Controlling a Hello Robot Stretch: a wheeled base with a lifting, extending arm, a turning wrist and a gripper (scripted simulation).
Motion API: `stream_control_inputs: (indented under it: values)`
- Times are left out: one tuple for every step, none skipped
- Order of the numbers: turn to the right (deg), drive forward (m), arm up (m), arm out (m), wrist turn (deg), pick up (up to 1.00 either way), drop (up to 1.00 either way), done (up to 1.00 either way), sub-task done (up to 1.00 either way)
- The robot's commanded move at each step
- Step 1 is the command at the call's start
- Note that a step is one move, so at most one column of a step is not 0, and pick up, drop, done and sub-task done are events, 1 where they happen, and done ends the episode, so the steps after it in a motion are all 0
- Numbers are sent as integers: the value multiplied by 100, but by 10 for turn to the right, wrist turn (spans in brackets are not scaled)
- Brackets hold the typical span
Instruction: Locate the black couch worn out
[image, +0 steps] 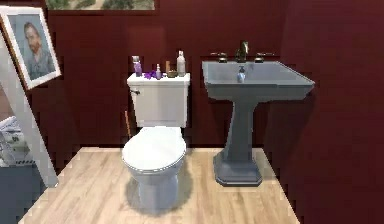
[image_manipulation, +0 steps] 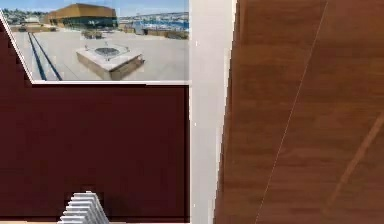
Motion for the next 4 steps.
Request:
stream_control_inputs:
  values:
    - [-450,0,0,0,0,0,0,0,0]
    - [-30,0,0,0,0,0,0,0,0]
    - [0,100,0,0,0,0,0,0,0]
    - [0,35,0,0,0,0,0,0,0]
